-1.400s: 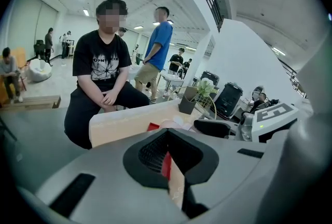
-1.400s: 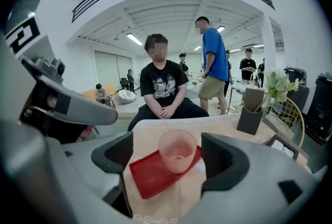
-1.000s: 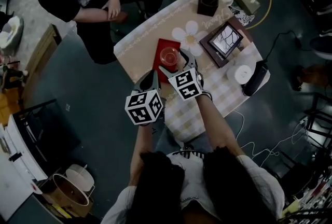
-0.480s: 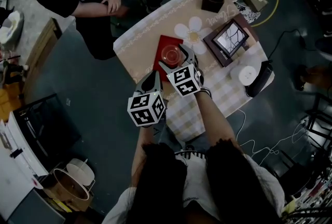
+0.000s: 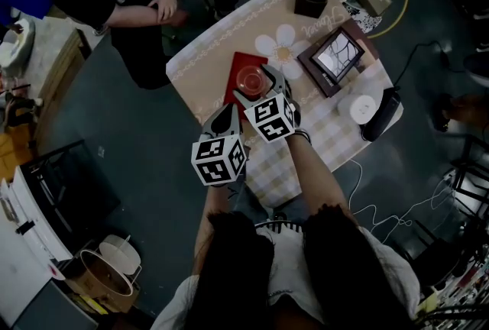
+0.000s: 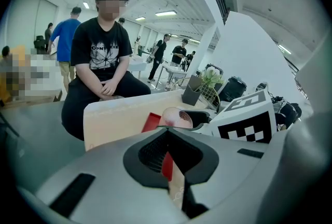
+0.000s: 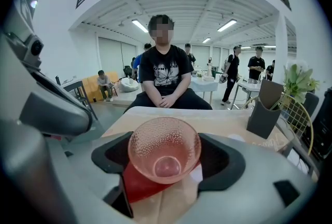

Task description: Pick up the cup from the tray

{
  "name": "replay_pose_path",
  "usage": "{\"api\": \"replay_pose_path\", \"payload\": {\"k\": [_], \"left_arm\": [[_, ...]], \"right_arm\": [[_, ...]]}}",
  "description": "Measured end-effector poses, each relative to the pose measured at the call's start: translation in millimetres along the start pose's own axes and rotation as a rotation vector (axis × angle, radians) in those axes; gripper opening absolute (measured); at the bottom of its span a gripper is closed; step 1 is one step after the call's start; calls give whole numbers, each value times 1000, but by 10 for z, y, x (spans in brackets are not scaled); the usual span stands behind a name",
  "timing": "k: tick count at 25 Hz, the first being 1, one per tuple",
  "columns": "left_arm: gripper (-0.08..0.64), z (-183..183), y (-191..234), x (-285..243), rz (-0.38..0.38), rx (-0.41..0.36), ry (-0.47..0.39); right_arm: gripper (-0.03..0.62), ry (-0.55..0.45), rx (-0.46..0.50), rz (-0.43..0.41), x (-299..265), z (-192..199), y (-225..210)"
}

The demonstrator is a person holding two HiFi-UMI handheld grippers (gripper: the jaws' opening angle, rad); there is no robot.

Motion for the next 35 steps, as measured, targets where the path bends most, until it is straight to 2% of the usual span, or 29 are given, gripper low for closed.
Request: {"api": "replay_pose_path", "payload": {"k": [6,12,23,35], "left_arm": [[6,-78,-34,29,5,-12,-26],[6,-112,-214,-9,41,-45,-31],[6,4,-749,-148,145,-137,11],[6,160,-1052,-317,179,-211,60]], "right_arm": [[391,-18,-19,26,191,-44,-96],[391,-29,-50,83,478,9,-305],[390,-7,-111,191,979,393,-630],[390,-5,-164,226,1184,783,-779]]}}
Point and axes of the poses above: the fingertips, and each gripper's own axes: x backward along the fingers, y to its left, z out of its underside, the point moved 5 cm from there along x, backward along the fingers, and after that the axes turned 13 degrees about z, right-handed, at the moved point
